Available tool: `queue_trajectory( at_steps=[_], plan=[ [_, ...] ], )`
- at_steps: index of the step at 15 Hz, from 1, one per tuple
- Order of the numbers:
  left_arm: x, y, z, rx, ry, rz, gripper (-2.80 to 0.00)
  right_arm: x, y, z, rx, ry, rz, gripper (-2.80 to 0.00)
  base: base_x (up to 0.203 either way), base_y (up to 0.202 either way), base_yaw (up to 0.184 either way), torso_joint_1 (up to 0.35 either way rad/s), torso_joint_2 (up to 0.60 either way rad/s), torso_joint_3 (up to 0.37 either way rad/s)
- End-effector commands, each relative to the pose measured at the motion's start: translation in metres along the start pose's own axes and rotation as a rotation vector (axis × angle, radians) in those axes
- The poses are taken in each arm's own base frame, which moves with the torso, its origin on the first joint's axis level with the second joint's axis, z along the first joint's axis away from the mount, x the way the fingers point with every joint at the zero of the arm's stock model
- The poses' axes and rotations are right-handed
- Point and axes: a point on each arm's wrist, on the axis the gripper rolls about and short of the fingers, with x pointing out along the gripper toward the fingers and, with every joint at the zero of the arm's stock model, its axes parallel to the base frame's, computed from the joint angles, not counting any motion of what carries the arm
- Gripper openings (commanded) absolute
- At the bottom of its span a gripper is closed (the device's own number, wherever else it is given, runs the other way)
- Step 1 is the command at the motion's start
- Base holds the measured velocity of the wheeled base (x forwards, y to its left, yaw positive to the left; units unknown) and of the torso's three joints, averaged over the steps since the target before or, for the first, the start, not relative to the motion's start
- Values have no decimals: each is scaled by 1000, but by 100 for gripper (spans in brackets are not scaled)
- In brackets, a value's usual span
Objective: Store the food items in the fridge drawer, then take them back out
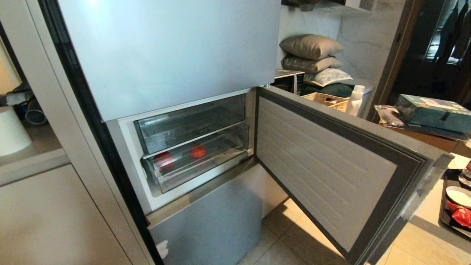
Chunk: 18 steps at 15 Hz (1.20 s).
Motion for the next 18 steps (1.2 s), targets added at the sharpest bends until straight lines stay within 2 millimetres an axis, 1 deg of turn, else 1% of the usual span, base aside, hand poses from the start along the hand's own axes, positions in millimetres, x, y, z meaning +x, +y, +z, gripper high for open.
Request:
queue_trajectory(
  at_steps=[1,3,4,5,6,8,9,10,11,13,18],
  plan=[
    [0,0,0,0,0,0,-280,20,-9,6,-101,-57,-75,-280,0,0,0,0,0,0],
    [0,0,0,0,0,0,-280,53,-26,-5,-179,-25,-167,-280,0,0,0,0,0,0],
    [0,0,0,0,0,0,-280,70,-32,-17,-218,23,-182,-280,0,0,0,0,0,0],
    [0,0,0,0,0,0,-280,84,-32,-31,-246,73,-171,-280,0,0,0,0,0,0],
    [0,0,0,0,0,0,-280,93,-31,-43,-261,106,-160,-280,0,0,0,0,0,0],
    [0,0,0,0,0,0,-280,115,-17,-82,-286,190,-122,-280,0,0,0,0,0,0],
    [0,0,0,0,0,0,-280,123,-13,-98,-304,210,-124,-280,0,0,0,0,0,0],
    [0,0,0,0,0,0,-280,133,-8,-120,-342,240,-109,-280,0,0,0,0,0,0],
    [0,0,0,0,0,0,-280,140,-2,-141,-377,257,-87,-280,0,0,0,0,0,0],
    [0,0,0,0,0,0,-280,147,14,-175,-416,279,-44,-280,0,0,0,0,0,0],
    [0,0,0,0,0,0,-280,152,60,-256,-447,407,119,-280,0,0,0,0,0,0]
  ],
)
